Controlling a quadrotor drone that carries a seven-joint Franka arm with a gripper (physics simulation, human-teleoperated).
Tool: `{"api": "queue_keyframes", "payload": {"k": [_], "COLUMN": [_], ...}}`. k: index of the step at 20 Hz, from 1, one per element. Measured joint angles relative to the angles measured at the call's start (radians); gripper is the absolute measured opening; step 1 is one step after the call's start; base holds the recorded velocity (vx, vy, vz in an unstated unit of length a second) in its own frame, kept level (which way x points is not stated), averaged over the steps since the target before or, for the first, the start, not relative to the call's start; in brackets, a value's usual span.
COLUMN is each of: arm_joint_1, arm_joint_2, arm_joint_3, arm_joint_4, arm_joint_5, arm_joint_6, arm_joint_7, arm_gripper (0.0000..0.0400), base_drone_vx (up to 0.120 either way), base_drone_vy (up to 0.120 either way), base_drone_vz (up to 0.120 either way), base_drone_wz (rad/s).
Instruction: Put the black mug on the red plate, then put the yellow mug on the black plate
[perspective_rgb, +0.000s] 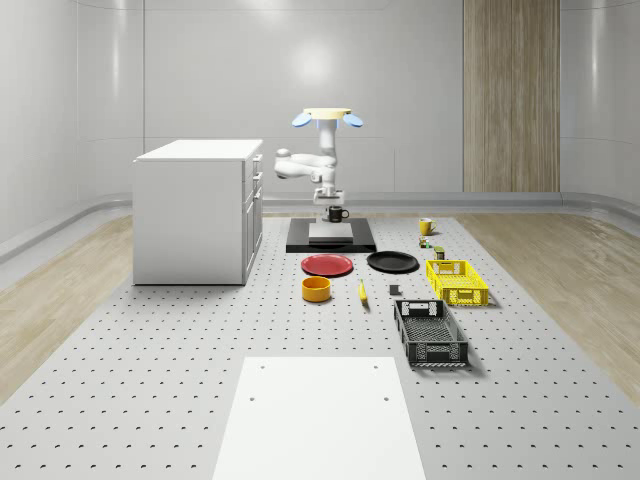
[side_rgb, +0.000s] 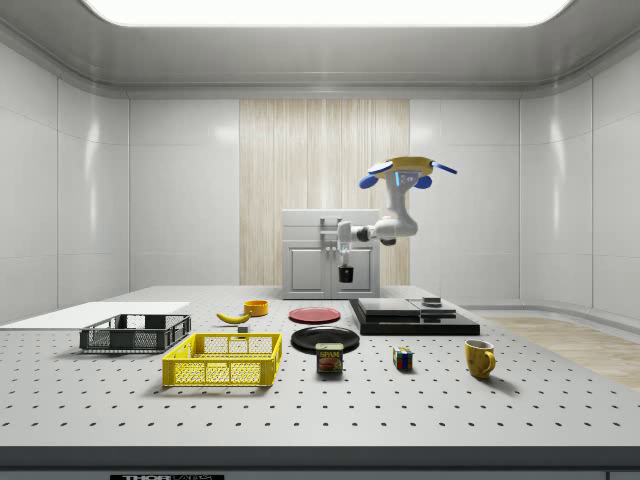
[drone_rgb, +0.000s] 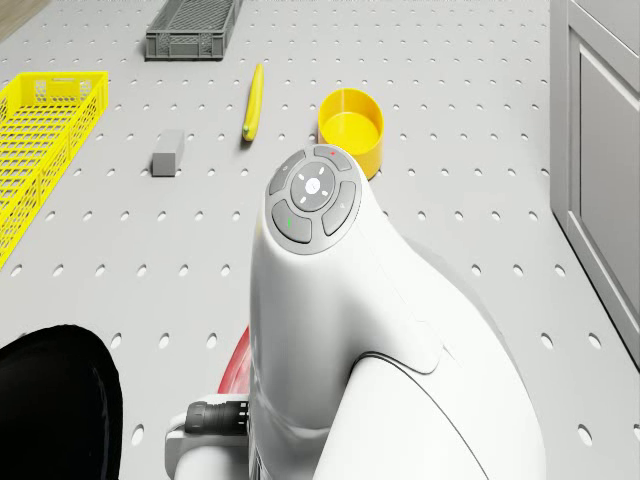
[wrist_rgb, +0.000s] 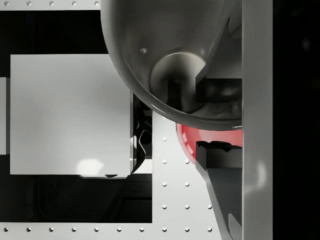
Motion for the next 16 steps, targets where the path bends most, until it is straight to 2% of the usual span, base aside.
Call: {"api": "queue_keyframes", "payload": {"k": [8,11,16], "arm_joint_1": [-0.001,-0.001,-0.001], "arm_joint_2": [-0.005,-0.007,-0.009], "arm_joint_3": [0.001,0.001,0.001], "arm_joint_4": [0.0,0.0,0.0], "arm_joint_5": [0.002,0.003,0.004], "arm_joint_6": [0.005,0.006,0.008], "arm_joint_7": [0.001,0.001,0.001], "arm_gripper": [0.011,0.011,0.011], "base_drone_vx": [0.12,0.12,0.12], "base_drone_vy": [-0.12,0.0,0.0], "base_drone_vz": [0.0,0.0,-0.12], "base_drone_wz": [0.0,0.0,0.0]}}
